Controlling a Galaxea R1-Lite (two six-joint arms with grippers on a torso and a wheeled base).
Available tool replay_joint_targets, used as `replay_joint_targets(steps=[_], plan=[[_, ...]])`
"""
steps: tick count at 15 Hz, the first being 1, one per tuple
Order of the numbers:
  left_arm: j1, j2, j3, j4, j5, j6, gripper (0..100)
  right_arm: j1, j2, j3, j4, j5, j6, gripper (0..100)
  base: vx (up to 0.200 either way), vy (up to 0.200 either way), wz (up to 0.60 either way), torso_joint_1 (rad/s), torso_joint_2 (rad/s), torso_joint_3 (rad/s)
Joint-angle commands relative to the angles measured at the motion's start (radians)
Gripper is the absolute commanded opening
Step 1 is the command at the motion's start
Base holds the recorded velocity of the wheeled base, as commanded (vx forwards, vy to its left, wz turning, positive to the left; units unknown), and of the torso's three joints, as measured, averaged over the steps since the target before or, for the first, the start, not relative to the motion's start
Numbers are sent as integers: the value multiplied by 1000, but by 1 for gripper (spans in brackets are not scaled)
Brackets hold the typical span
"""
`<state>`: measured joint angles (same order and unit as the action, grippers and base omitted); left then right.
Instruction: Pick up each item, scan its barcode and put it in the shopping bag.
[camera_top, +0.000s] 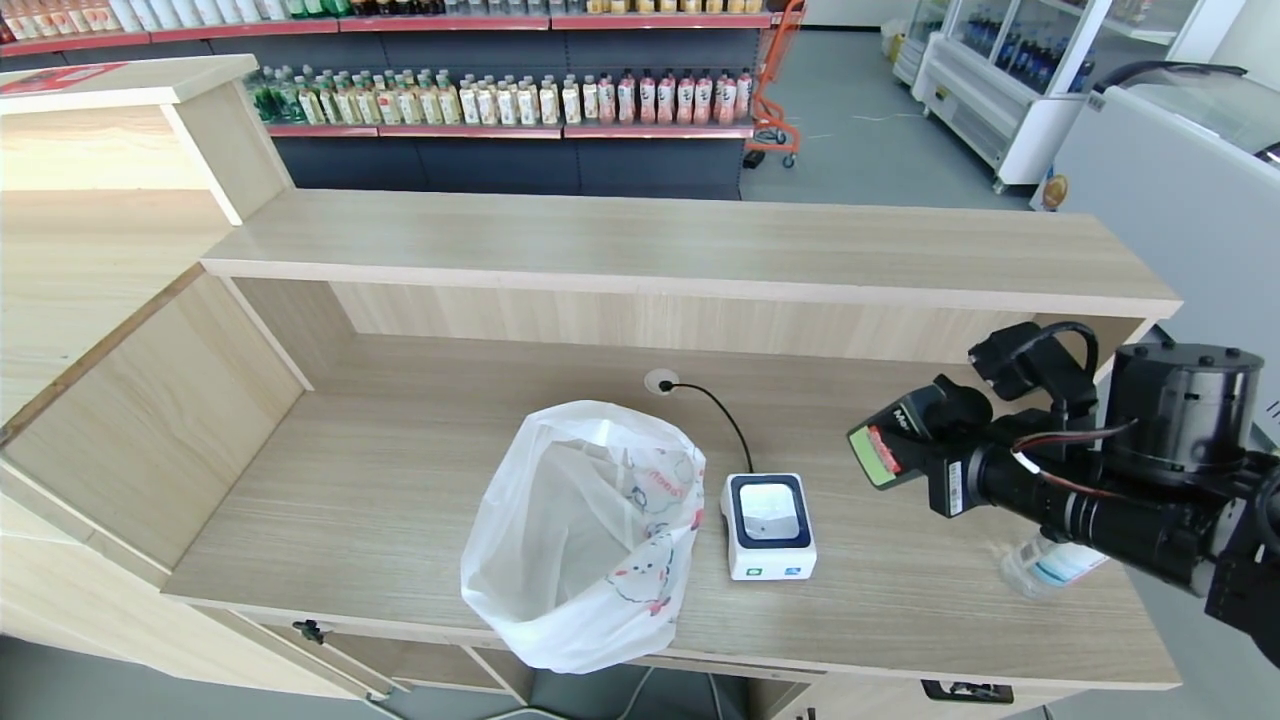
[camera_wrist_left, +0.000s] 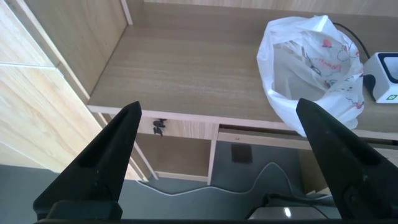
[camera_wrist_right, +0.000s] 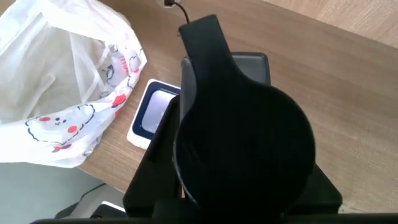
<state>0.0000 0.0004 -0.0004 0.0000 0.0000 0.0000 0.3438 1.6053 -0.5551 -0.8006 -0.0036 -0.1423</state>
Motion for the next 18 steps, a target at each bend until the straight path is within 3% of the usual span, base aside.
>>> replay_joint_targets(steps=[1,4,8,11,18], plan=[[0,0,0,0,0,0,100,4,-1,1,1,2,0,0,0,200,0,-2,12,2],[0,0,-1,0,0,-2,100,23,11,-31,11,11,12,0,0,200,0,-4,1,5],[0,0,0,0,0,-2,100,99,111,-177,121,10,208,0,0,200,0,4,11,0],[0,0,0,-2,0,-2,100,123,219,-221,127,8,242,0,0,200,0,4,2,4],[0,0,0,0,0,-3,100,165,410,-230,87,-3,188,0,0,0,0,0,0,0]])
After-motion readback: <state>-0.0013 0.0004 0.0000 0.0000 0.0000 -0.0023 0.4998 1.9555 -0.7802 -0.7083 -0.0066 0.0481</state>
